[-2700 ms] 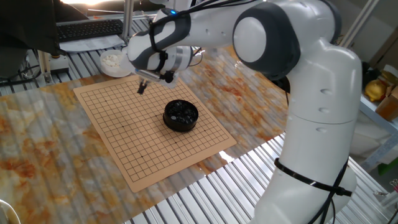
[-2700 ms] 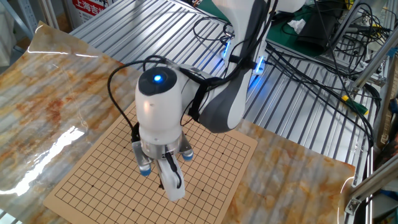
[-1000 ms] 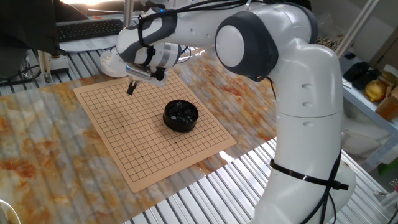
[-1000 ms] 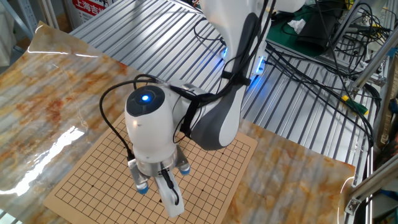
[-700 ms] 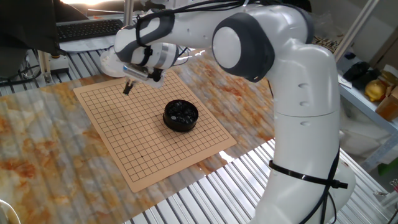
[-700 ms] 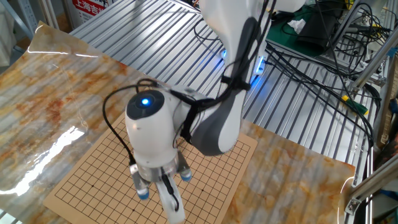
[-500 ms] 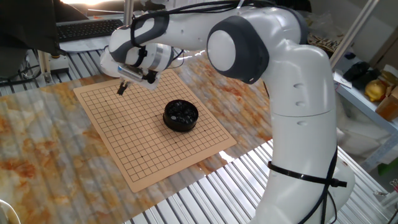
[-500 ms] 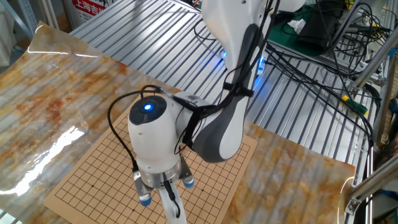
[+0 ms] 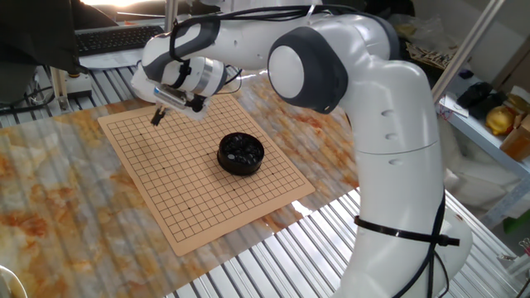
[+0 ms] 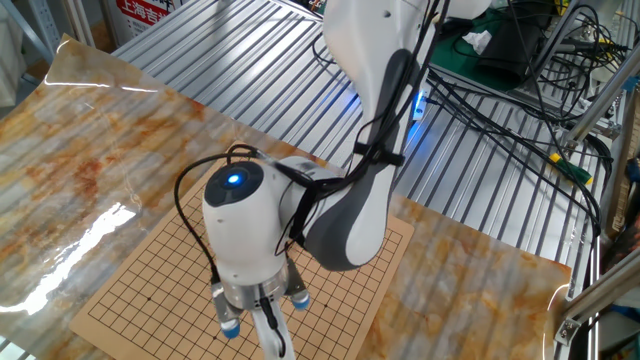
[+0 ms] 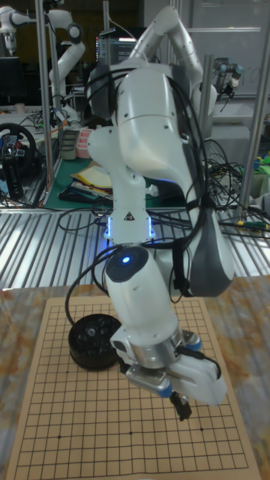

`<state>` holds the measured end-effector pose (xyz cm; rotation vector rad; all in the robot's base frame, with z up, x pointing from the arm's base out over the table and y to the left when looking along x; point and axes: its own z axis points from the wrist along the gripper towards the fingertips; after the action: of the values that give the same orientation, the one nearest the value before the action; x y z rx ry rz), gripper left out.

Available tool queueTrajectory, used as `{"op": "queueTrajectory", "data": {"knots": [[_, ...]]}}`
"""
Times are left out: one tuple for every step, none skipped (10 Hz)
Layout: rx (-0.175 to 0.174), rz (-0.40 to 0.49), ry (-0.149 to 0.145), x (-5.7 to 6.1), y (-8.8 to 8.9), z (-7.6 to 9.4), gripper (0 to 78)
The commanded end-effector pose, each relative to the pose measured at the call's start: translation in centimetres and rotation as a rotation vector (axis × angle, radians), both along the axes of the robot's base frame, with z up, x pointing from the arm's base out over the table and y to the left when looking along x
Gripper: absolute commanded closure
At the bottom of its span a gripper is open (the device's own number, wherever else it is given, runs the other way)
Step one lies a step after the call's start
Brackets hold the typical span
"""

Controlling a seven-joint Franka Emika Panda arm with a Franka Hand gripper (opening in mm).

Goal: Play the first move as black on the 3-4 point in the upper right corner of the Go board

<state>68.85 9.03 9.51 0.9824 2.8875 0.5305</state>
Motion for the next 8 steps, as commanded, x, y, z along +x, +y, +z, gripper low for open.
{"op": "queueTrajectory", "data": {"knots": [[0.008,0.005,-0.007,0.5,0.0,0.0,76.4],[0.023,0.003,-0.015,0.6,0.2,-0.4,76.4],[0.035,-0.006,-0.02,0.7,0.7,-0.7,76.4],[0.041,-0.015,-0.024,0.7,1.2,-0.9,76.4],[0.044,-0.02,-0.027,0.7,1.6,-1.1,76.4],[0.049,-0.022,-0.029,0.7,2.0,-1.2,76.4],[0.049,-0.022,-0.029,0.7,2.0,-1.2,76.4],[0.051,-0.03,-0.037,0.7,2.8,-1.0,76.4]]}}
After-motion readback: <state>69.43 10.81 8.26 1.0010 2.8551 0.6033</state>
